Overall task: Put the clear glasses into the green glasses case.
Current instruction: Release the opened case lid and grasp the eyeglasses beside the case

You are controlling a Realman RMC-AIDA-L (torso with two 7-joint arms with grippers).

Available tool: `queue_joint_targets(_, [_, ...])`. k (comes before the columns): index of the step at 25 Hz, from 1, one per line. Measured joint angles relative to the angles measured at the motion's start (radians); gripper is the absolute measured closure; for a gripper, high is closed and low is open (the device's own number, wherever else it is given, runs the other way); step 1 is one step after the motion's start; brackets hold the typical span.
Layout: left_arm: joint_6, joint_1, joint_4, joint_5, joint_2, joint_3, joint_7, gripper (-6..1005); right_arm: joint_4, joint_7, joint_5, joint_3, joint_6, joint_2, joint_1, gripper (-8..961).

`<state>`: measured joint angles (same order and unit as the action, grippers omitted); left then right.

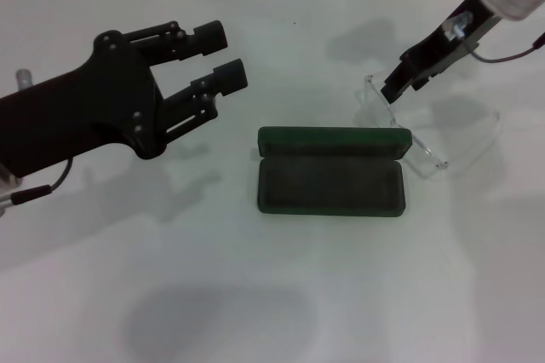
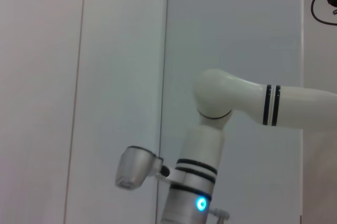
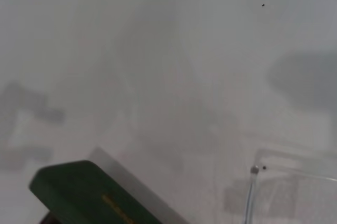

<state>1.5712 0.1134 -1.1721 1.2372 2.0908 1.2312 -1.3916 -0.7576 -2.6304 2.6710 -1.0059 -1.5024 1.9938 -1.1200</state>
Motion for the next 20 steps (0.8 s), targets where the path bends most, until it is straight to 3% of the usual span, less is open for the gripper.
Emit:
queue_joint_targets(5, [0.023, 0.006, 0.035, 0.0, 0.0, 0.0, 0.019, 570, 0.055, -0.004, 0.027, -0.06, 0.077, 0.019, -0.015, 497])
queue_joint_targets(20, [0.039, 0.06, 0.167, -0.059, -0.004, -0.012, 0.087, 569, 0.112, 0.004, 0.025, -0.084, 0.116, 0.02, -0.001, 502])
